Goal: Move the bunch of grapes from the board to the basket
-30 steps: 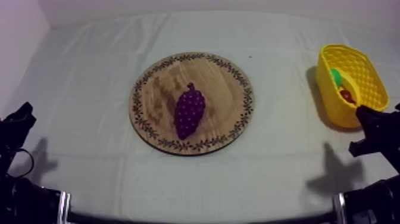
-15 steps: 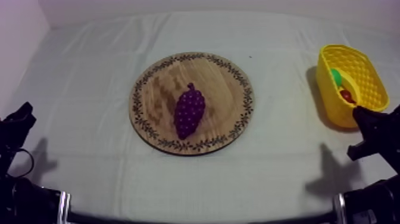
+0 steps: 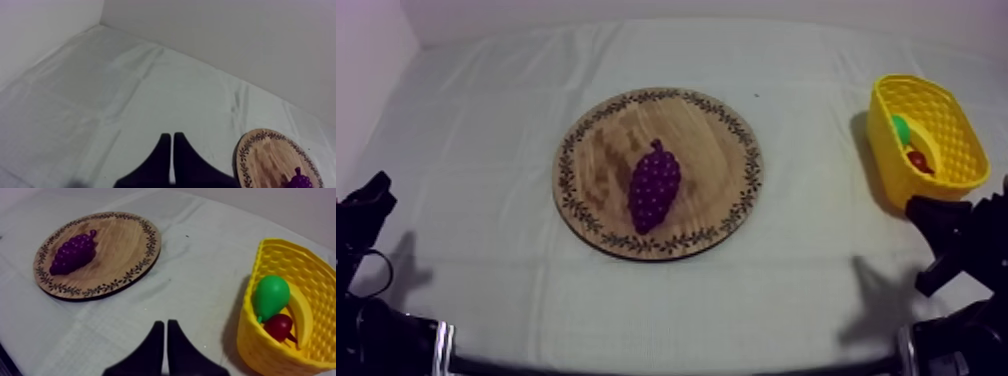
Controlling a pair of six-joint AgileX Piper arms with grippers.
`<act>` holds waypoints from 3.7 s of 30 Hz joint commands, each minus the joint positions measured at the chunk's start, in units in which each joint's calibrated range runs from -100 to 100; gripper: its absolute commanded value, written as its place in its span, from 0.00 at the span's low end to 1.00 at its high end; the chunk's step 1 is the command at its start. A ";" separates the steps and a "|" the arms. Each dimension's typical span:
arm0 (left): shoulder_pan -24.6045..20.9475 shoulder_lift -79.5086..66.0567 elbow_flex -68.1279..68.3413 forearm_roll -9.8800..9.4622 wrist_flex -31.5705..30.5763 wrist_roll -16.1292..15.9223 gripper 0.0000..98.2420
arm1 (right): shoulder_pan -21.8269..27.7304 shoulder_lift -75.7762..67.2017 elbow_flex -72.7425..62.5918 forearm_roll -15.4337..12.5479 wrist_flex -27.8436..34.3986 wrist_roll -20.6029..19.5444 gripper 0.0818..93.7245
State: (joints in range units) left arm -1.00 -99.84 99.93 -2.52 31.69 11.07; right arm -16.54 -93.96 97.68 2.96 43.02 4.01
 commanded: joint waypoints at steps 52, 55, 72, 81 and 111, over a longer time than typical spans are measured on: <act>0.02 0.02 -0.04 0.01 -0.01 -0.01 0.00 | -15.53 105.78 -93.80 -2.77 40.11 -26.87 0.00; 0.02 0.02 -0.04 0.01 -0.01 -0.01 0.00 | -15.78 108.73 -96.33 -3.29 40.34 -28.53 0.00; 0.02 0.02 -0.04 0.01 -0.01 -0.01 0.00 | -15.65 114.89 -104.43 -5.30 45.11 -30.76 0.56; 0.02 0.02 -0.04 0.01 -0.01 -0.01 0.00 | -15.19 115.07 -105.62 -5.88 47.19 -31.15 0.67; 0.02 0.02 -0.04 0.01 -0.01 -0.01 0.00 | -15.91 136.53 -111.35 -8.98 43.12 -30.78 0.70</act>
State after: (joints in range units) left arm -1.00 -99.84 99.93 -2.52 31.69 11.07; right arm -32.48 41.84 -13.31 -6.08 85.96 -26.76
